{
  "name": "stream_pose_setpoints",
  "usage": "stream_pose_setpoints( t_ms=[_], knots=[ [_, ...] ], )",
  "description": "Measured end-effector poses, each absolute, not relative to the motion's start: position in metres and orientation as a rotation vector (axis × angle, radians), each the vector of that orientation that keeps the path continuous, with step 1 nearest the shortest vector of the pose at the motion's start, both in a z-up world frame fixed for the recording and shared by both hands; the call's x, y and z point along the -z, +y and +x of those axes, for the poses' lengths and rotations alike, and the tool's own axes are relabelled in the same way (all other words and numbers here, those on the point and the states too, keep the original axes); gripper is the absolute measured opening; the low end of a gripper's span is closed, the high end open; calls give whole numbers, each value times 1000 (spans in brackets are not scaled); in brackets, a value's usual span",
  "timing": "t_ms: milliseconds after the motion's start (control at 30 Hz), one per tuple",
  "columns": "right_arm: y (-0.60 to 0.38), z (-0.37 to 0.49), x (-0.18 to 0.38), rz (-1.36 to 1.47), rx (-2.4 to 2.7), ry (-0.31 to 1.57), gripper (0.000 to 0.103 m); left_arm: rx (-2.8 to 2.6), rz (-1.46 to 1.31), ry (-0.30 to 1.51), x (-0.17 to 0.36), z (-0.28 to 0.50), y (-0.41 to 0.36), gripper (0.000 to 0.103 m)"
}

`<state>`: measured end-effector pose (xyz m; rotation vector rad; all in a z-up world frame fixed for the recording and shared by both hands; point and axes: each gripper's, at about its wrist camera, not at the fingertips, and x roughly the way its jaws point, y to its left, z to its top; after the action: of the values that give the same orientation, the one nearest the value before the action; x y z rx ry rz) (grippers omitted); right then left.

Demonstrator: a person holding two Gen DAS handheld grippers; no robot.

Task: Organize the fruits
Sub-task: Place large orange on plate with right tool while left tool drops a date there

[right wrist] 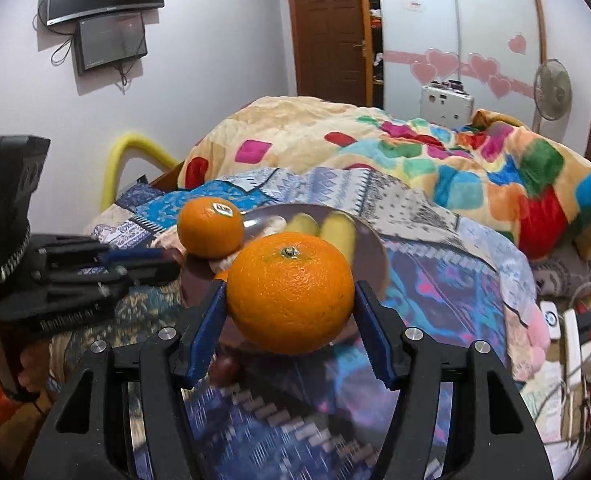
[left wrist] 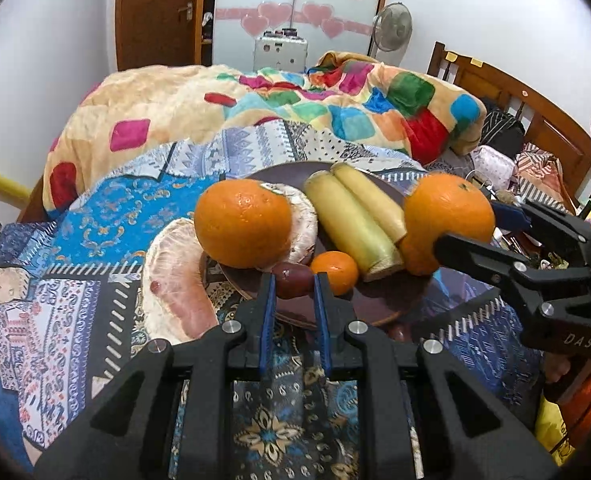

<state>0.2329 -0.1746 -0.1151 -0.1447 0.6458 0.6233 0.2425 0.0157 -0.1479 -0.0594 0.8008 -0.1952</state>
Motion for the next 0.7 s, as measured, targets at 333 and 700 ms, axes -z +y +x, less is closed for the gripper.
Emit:
stream_pose_setpoints(
  t_ms=[333, 700],
  knots=[
    [-127, 258, 117, -217, -653, 664, 60, 227, -105, 828, 159, 260, 31, 19],
    [-107, 274, 127, -259, -660, 692, 61, 241, -85, 840, 167, 259, 27, 24]
  ],
)
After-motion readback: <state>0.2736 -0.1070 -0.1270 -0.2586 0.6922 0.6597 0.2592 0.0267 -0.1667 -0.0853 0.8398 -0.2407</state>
